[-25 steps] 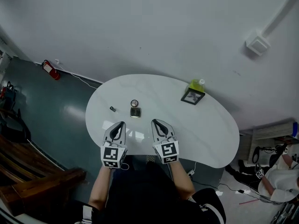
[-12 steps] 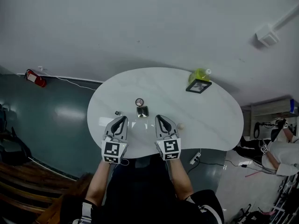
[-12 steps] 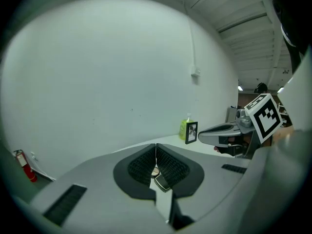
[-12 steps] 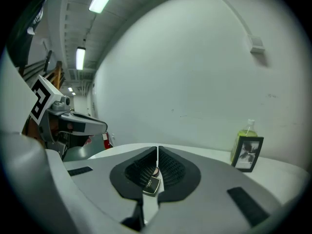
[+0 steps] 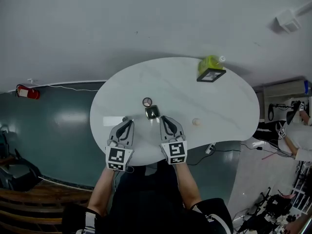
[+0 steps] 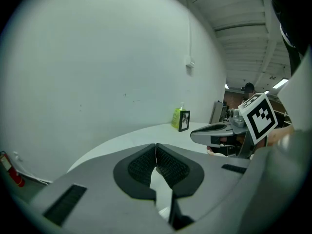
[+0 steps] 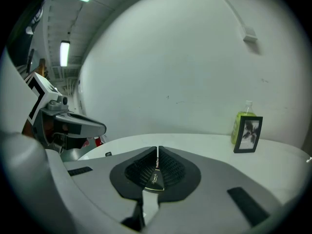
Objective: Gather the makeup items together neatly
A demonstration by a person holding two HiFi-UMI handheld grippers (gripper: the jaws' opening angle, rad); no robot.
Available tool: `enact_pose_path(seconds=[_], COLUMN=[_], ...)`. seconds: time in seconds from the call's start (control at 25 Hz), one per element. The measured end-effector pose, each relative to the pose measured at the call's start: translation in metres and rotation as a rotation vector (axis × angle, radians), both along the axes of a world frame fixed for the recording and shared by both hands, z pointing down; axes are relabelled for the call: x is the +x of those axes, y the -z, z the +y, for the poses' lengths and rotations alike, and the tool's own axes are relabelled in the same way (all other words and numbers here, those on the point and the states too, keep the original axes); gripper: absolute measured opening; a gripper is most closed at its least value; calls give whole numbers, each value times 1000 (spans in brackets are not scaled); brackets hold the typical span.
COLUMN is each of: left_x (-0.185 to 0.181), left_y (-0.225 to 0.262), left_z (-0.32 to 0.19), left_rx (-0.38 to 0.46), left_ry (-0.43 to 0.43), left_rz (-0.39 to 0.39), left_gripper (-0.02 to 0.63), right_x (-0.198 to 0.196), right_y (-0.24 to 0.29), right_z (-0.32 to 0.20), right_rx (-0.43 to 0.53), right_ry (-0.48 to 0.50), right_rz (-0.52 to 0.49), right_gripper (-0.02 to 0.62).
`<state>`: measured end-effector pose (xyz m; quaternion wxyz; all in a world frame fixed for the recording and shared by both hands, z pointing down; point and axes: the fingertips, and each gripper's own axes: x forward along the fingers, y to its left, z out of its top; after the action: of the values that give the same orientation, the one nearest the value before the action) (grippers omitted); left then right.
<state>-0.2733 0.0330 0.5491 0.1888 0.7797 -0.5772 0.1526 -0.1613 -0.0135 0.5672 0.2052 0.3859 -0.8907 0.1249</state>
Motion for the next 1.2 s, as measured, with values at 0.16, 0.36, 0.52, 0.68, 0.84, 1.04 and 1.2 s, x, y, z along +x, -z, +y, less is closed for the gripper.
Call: enact_pose_path(seconds=[0.16,0.36,0.52,0.68,0.84,1.04,1.2], left_x=[1,6,2,-6,-14,-18,-21], left_y=[-13,-28,-28,-29,-29,-30,-33], left_z=[-9,-11,-8,-8,-9,-12,-13], left_rx=[-15,-36,-40,-48,-50,-55,-63], left_ry=[-42,-80,-78,-68,-55,-49,-49], left_rz=[19,16,23,20,19,23,30], left_gripper=[20,20,20,20,20,20,20], right_x=[-5,-9,-18,-27,-32,-35,-37], right_y=[-27,-64,-80,-99,-117,-131,-130], right_z=[-3,-5,-8,-9,-13,-16,-18], right_rx=[-29,-93,-126,-177,-205,-220,-212], right_ry=[-15,-23,-26,-9,-19,-34,-47], right_rz=[18,37,53,79,109,130,133], right_gripper=[34,35,38,172,241,268,272])
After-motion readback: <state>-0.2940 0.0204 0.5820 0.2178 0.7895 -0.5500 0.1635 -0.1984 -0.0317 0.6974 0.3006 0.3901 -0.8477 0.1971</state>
